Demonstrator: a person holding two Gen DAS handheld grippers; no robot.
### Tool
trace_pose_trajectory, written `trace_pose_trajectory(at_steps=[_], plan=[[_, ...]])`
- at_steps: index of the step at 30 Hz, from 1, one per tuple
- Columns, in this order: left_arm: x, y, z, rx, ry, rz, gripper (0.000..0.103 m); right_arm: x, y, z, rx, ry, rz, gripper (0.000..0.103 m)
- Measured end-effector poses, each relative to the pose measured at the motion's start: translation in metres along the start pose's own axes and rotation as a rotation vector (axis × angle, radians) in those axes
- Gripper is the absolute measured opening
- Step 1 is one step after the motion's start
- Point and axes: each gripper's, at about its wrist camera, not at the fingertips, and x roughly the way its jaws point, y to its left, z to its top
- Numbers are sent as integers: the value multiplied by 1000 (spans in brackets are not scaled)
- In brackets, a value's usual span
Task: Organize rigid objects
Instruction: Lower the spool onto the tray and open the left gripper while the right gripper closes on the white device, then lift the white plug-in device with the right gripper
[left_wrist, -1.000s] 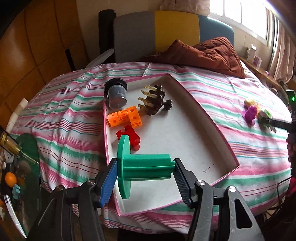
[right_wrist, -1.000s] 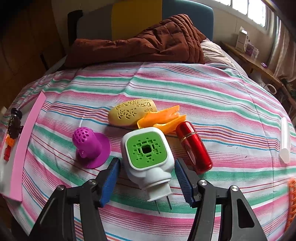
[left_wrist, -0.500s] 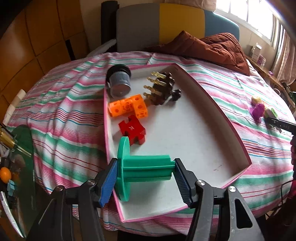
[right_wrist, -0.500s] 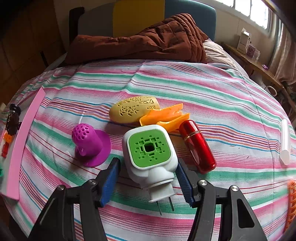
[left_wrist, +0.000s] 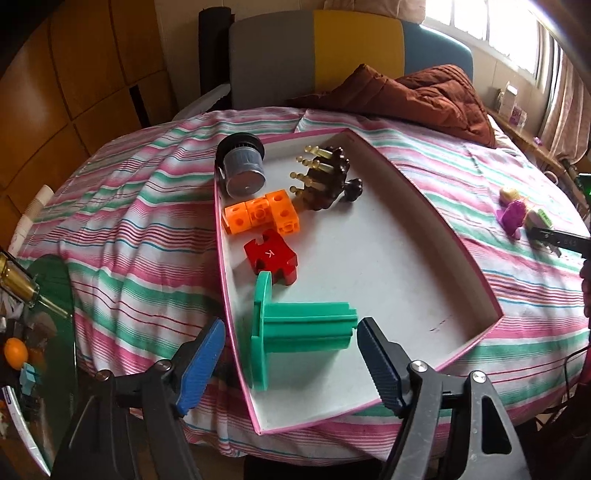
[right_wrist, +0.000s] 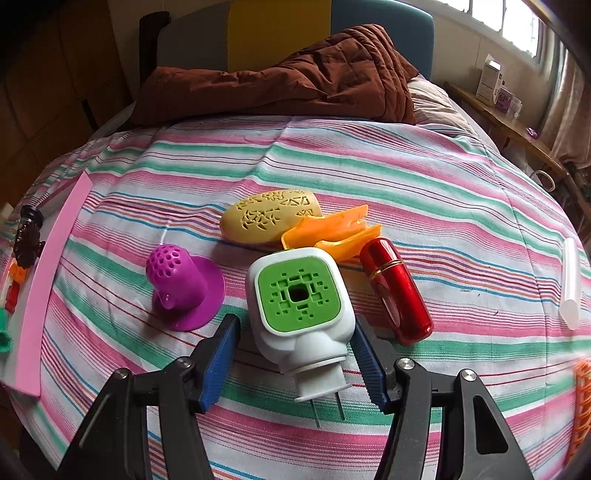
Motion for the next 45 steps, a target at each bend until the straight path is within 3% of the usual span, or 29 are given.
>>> trace_pose_trajectory(at_steps=[3,9,11,35,45], plan=[[-7,0,3,-13,-30,-10,78,-2,0,1,9,-5,5,62],[-27,3,12,-41,-81,45,81,0,1,1,10,-7,3,62],[-28,3,16,-50,-69,87,81,1,3,0,-1,-8,-7,54],[-52,-16,21,-28,-121,82,81,1,6,-1,-3,20,10,53],[-50,-30,21,-20,-130,29,81,3,5,-2,9,21,22,53]])
